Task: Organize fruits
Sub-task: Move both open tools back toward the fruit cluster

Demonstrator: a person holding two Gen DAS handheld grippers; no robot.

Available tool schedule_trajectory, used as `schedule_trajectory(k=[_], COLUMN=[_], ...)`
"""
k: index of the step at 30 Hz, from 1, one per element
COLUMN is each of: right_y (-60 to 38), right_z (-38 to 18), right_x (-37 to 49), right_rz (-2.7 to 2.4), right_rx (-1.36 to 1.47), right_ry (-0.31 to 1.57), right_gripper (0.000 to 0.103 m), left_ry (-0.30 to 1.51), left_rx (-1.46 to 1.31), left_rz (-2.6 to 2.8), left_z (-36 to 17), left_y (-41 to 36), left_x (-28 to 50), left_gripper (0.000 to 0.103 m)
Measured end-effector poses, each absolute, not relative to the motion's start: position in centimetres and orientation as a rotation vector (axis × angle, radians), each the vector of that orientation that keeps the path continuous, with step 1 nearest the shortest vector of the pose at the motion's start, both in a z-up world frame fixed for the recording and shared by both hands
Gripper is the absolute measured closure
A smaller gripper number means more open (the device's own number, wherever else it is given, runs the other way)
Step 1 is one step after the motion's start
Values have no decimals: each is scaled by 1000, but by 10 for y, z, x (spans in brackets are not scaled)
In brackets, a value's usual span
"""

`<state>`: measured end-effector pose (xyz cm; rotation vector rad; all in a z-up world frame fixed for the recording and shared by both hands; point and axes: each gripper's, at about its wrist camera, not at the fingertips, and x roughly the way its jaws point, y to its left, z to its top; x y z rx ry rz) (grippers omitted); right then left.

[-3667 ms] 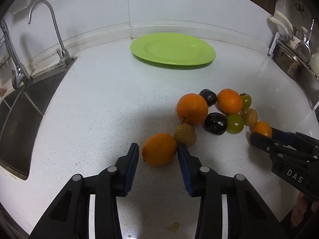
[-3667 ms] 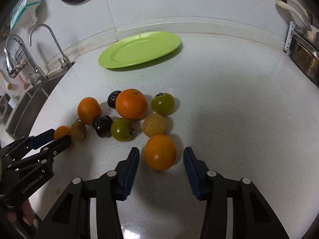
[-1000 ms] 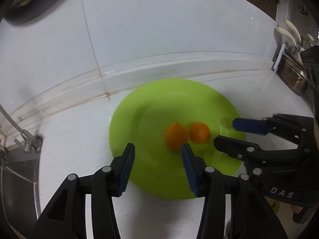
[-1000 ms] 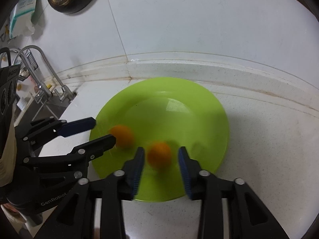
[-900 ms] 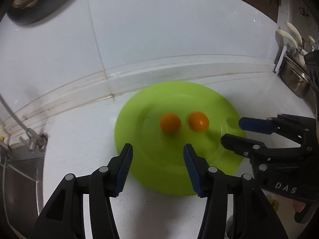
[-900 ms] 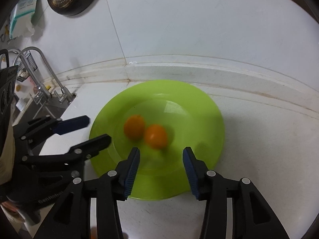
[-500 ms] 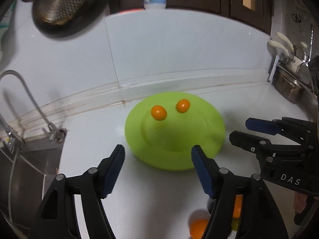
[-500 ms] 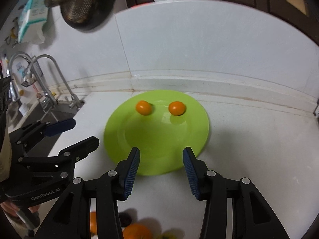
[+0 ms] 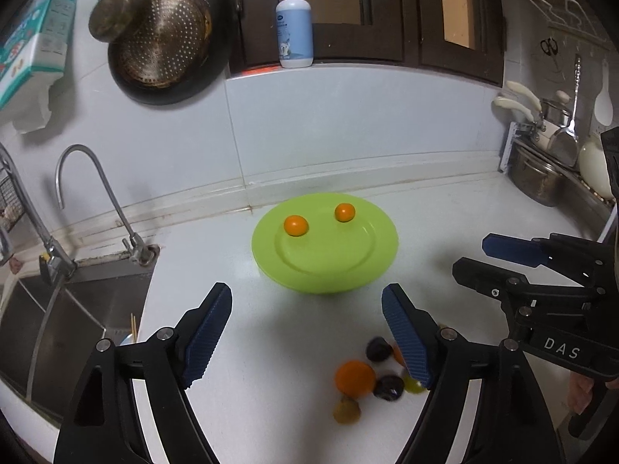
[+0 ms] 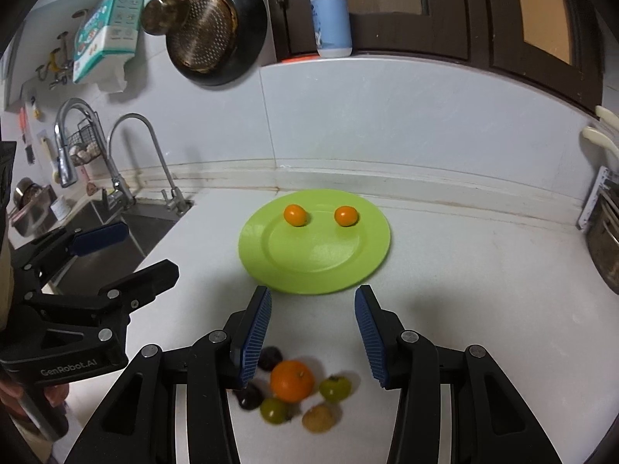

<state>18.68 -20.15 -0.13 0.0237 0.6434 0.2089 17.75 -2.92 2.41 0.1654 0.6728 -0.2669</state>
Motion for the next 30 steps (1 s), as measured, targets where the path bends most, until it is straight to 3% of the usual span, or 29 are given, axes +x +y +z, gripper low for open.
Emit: schedule_trajectory(k=[14,30], right_y=[-199,-204], right_z=[-20,-74], right_x=[132,129], right_rz=[215,206], right_rx=[20,-9], right_ry=[666,797], right_gripper=[57,57], left_ry=[717,804], left_rx=[172,224], left_rz=[-258,-280], left_z=[4,-50], left_y=[-28,-38], left_x=[126,126], left_gripper=[23,23])
